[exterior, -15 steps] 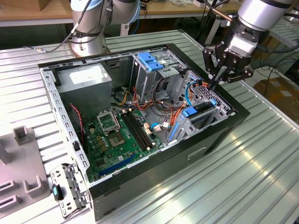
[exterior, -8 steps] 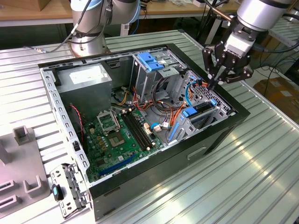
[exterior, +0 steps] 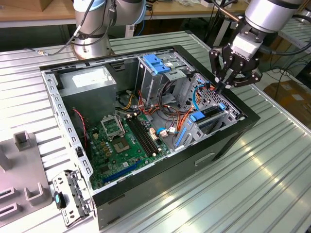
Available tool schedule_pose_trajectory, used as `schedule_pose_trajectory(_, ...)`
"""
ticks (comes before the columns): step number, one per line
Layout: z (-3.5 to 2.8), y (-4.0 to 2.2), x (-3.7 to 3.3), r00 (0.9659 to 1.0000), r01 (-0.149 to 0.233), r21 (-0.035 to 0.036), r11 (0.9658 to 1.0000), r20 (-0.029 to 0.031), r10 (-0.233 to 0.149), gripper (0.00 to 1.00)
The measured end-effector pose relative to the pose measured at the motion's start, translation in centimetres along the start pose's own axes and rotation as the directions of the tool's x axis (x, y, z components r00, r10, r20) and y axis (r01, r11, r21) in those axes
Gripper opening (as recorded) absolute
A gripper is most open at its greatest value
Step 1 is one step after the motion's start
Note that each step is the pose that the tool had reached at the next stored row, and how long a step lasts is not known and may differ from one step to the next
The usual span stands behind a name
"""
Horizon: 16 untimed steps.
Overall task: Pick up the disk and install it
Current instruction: 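Insert the first disk wire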
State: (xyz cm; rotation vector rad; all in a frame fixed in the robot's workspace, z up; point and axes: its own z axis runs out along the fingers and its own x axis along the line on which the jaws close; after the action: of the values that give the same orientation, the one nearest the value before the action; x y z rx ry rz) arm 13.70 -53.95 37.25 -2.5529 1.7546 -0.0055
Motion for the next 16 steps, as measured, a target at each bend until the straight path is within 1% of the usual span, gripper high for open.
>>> schedule_pose_trajectory(3, 0.02, 0.00, 0.00, 0.9993, -0.038, 0.0009, 0.9993, -0.0013, 0.038, 0.16)
schedule_pose_trajectory(5, 0.02, 0.13, -0.06, 0.9981, -0.062, 0.0014, 0.9981, -0.0023, 0.062, 0.16)
schedule_pose_trajectory(9, 0.01, 0.56, -0.21, 0.9978, -0.067, 0.0016, 0.9978, -0.0025, 0.067, 0.16)
schedule_pose_trajectory(12, 0.03, 0.57, -0.22, 0.9960, -0.090, 0.0022, 0.9960, -0.0032, 0.090, 0.16)
schedule_pose_trajectory(15, 0.03, 0.58, -0.22, 0.9899, -0.142, 0.0035, 0.9899, -0.0051, 0.142, 0.16)
schedule_pose_trajectory(16, 0.04, 0.58, -0.22, 0.9864, -0.164, 0.0041, 0.9864, -0.0059, 0.164, 0.16)
